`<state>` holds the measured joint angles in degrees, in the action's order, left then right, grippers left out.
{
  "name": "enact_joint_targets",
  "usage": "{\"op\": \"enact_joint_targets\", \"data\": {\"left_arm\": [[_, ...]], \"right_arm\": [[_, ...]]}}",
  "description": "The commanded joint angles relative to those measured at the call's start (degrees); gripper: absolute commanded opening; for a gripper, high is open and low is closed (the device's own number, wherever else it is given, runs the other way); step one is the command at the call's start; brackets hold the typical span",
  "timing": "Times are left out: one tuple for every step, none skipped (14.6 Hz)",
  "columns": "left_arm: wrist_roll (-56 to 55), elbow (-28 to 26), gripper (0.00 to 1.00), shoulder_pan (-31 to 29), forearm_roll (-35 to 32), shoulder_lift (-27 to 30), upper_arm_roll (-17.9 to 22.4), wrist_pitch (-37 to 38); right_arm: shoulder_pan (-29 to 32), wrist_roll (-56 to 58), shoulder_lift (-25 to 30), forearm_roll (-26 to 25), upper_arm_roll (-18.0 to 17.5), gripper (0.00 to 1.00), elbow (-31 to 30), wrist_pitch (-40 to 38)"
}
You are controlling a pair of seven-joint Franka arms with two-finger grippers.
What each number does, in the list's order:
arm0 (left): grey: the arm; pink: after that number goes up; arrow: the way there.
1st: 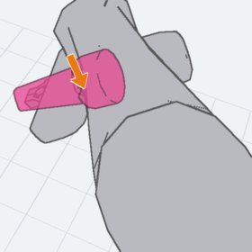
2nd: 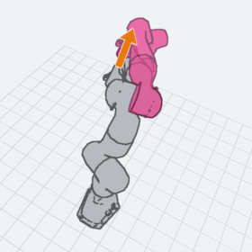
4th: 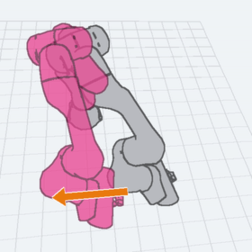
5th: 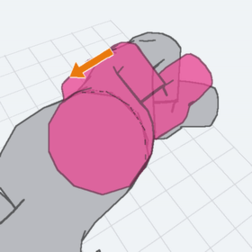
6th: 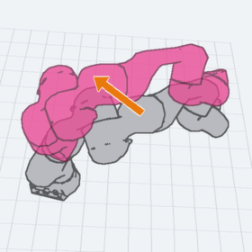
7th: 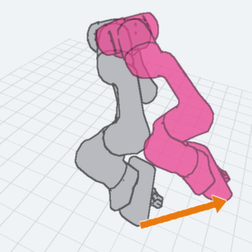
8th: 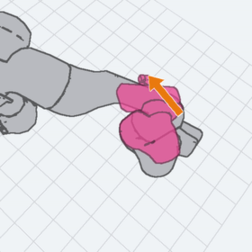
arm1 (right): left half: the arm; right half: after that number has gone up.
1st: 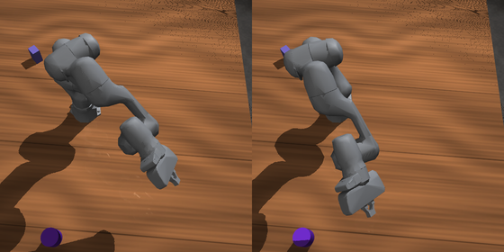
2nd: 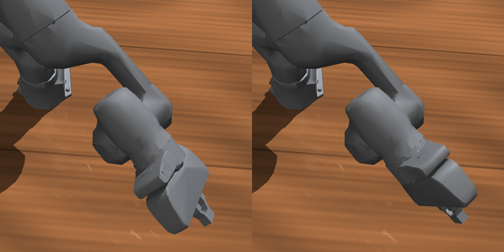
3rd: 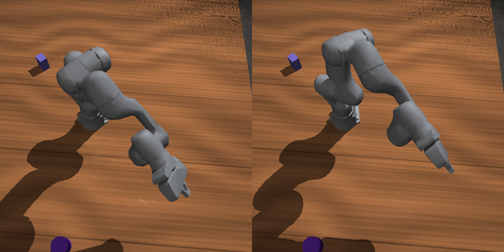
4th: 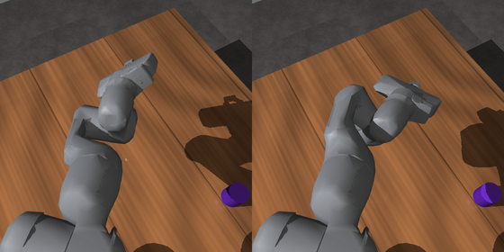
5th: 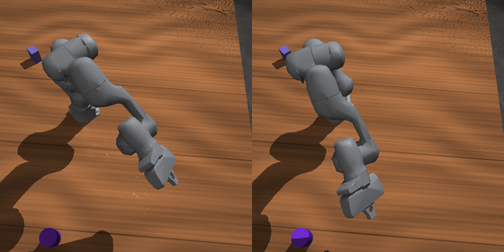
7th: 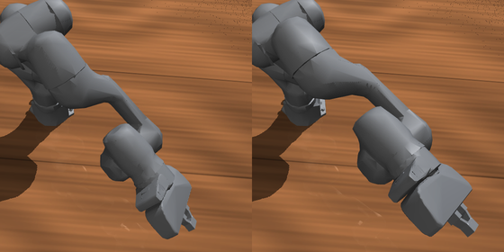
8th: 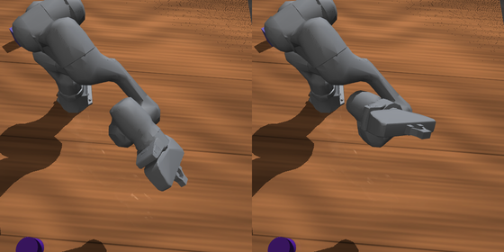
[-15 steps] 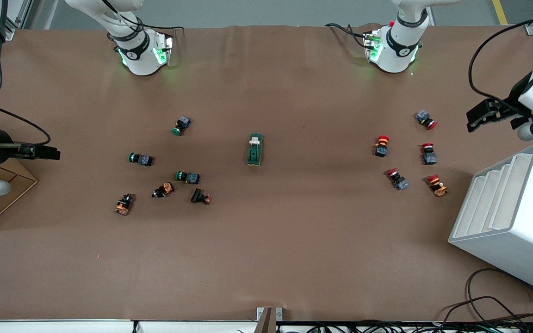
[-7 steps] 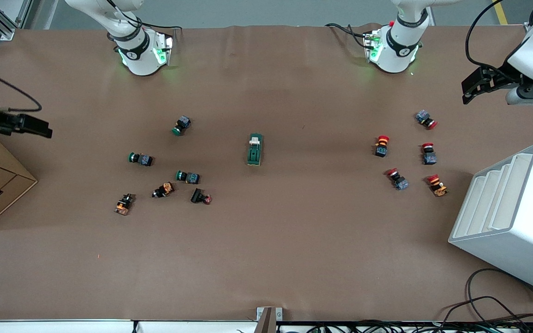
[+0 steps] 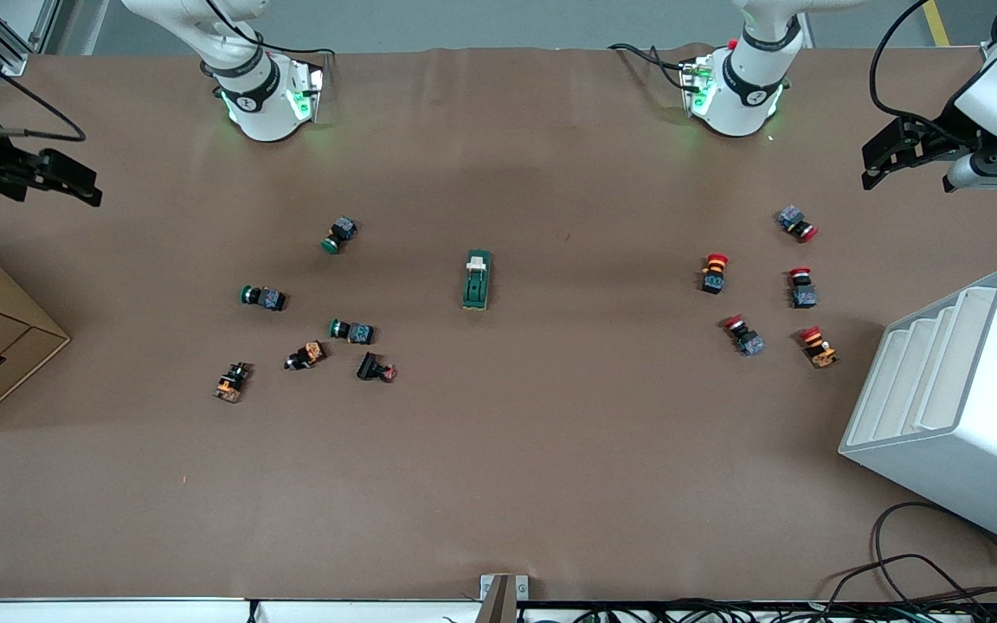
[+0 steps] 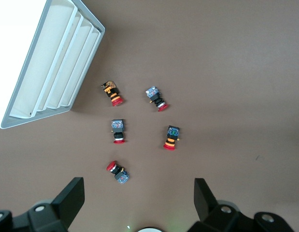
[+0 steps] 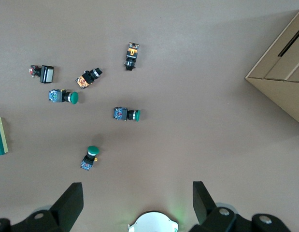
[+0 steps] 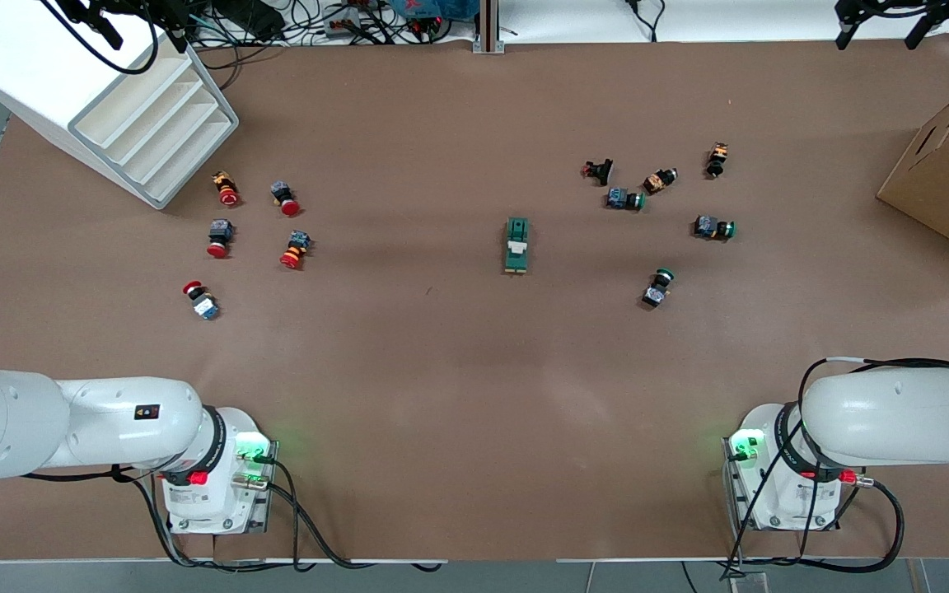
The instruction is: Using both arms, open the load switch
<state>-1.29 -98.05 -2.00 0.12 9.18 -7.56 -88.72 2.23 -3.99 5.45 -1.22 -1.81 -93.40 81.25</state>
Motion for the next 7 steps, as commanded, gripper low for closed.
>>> {"op": "enact_joint_targets", "data": {"left_arm": [[1.3, -0.1, 1.00, 0.2, 0.9, 0.8, 0.4, 0.6], [1.2, -0.1, 1.00, 0.2, 0.9, 0.8, 0.4, 0.6], [1.2, -0.1, 1.00, 0.2, 0.9, 0.8, 0.4, 0.5], [1.2, -0.1, 1.00, 0.2, 0.9, 0.8, 0.4, 0.5], [1.3, -0.1, 1.00, 0.2, 0.9, 0.8, 0.4, 0.5], [1.3, -0.1, 1.00, 0.1, 0.9, 0.8, 0.4, 0.6], [1.3, -0.1, 1.00, 0.1, 0.9, 0.8, 0.4, 0.5]], "right_arm": [[-0.8, 0.7, 4.4, 0.8, 1.7, 1.00, -3.8, 1.1], [-0.8, 0.7, 4.6, 0.8, 1.7, 1.00, -3.8, 1.2], [-0.7, 0.7, 4.6, 1.2, 1.7, 1.00, -3.7, 1.4], [-0.7, 0.8, 4.7, 1.8, 1.6, 1.00, -3.7, 1.6], [-0.7, 0.8, 4.7, 1.9, 1.6, 1.00, -3.6, 1.7], [-0.7, 0.8, 4.7, 1.9, 1.6, 1.00, -3.5, 2.1], [-0.8, 0.8, 4.7, 2.0, 1.6, 1.00, -3.5, 2.8]]}}
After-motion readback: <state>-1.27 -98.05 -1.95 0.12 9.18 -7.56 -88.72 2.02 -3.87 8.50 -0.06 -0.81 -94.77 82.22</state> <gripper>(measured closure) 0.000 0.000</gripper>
